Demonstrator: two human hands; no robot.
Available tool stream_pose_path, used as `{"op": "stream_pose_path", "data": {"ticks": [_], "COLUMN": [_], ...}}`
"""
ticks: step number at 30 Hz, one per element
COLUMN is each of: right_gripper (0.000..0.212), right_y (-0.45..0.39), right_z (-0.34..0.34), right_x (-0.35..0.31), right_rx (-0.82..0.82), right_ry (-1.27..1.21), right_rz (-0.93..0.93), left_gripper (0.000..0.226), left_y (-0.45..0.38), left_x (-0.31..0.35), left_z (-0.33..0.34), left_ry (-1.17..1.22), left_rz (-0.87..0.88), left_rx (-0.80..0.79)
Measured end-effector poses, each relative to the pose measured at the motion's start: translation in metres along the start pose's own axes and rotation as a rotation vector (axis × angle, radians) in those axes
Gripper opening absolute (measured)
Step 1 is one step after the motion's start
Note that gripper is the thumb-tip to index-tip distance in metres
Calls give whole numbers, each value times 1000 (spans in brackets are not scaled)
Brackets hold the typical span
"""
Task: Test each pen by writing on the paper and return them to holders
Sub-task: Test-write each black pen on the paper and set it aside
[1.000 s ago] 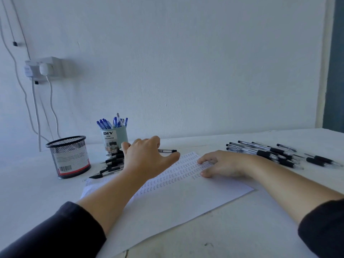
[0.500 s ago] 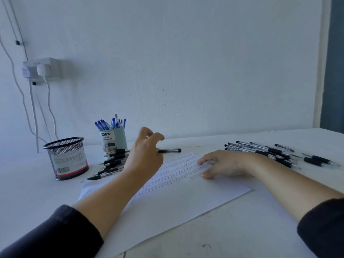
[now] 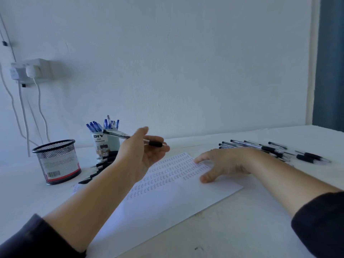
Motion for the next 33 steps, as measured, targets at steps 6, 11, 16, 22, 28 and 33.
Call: {"op": "stream_pose_path", "data": {"ticks": [6,11,16,22,28,33], "right_gripper": [81,77,74,73,74,78], "right_y": [-1,2,2,1,0,-5], "right_z": [-1,-3,-2,-2,-2,1], "right_x": [1,3,3,3,3,5], "right_rx": [16,28,28,17,11,-12], "right_ry": [1,6,3,1,-2,1], "right_rz": [13,39,38,29,24,16], "left_gripper": [11,12,9,15,17,16], "left_y": [8,5,6,6,7,7], "left_x": [-25,-43,-40,-39,-36,-35], "left_z": [21,20,23,18,18,16], "left_ry": [-98,-311,-414,-482,-586,-615], "left_rz": [-49,13,70,76,134,150], "left_rx": [-53,-43,-71,-53,-6,26]}}
Point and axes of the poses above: each hand's wrist, its own y-axis away from the middle knuckle, its own z-axis out of the palm, x = y × z, the point moved 9 cm from there along -y, towards the middle knuckle, and after that the axes turned 5 degrees about -z, right-handed, at the moved point
